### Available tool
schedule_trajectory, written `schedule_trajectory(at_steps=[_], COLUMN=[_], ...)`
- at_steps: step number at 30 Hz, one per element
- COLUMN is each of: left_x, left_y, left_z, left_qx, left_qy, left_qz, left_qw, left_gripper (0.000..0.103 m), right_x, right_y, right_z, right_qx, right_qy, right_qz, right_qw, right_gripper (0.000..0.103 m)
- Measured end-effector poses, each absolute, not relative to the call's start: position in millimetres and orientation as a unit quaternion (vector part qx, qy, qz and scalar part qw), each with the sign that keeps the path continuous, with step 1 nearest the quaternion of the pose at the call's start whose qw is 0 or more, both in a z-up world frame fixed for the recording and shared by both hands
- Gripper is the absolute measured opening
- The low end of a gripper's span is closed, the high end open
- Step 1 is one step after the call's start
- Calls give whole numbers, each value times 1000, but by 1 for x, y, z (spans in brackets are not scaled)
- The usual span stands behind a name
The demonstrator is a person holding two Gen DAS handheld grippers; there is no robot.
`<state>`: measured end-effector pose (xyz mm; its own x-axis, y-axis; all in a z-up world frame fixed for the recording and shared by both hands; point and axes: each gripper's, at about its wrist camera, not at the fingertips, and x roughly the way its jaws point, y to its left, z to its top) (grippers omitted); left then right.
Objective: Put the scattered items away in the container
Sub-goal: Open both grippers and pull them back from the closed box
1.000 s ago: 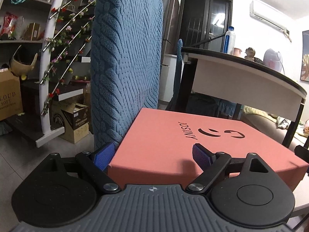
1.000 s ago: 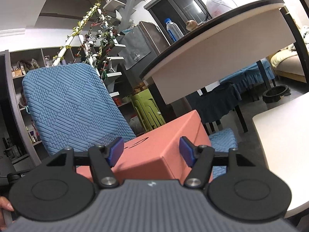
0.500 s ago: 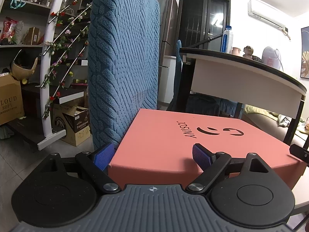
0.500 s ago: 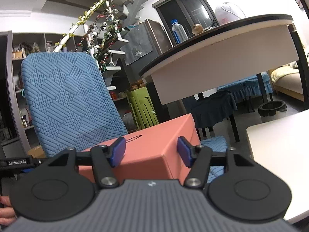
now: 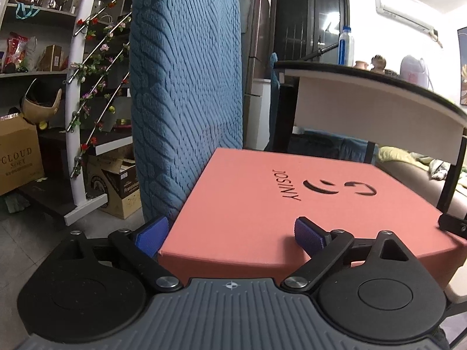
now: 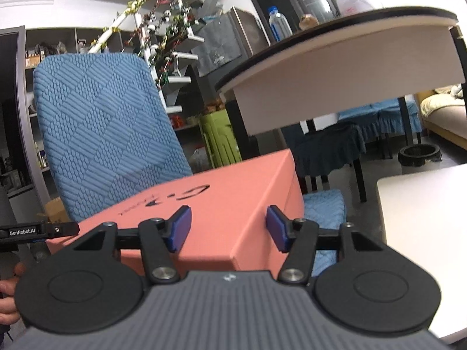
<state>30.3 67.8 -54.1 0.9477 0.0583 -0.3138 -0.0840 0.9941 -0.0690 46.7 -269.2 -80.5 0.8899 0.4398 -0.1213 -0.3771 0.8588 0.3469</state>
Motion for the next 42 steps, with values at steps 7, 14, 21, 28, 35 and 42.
schedule_trajectory(at_steps=[7, 14, 21, 28, 35, 42], left_x=[30, 29, 15, -16, -51, -87], left_y=[67, 72, 74, 67, 55, 45], left_z=[-62, -63, -57, -42, -27, -13], left_qx=[-49, -69, -68, -51, -35, -17], left_qy=[147, 146, 143, 130, 130, 121], left_qz=[44, 39, 27, 2, -7, -5], left_qw=[987, 986, 987, 990, 991, 993], left_gripper=[95, 96, 97, 103, 103, 103], right_x=[53, 49, 35, 1, -45, -89], right_y=[-274, -273, -279, -280, -277, -272], right_z=[-84, -77, -71, -57, -41, -20], right_qx=[169, 126, 116, 114, 107, 89], right_qy=[101, 94, 85, 72, 61, 53], right_qz=[232, 233, 217, 206, 193, 180], right_qw=[953, 960, 966, 969, 973, 978], right_gripper=[58, 58, 58, 58, 58, 68])
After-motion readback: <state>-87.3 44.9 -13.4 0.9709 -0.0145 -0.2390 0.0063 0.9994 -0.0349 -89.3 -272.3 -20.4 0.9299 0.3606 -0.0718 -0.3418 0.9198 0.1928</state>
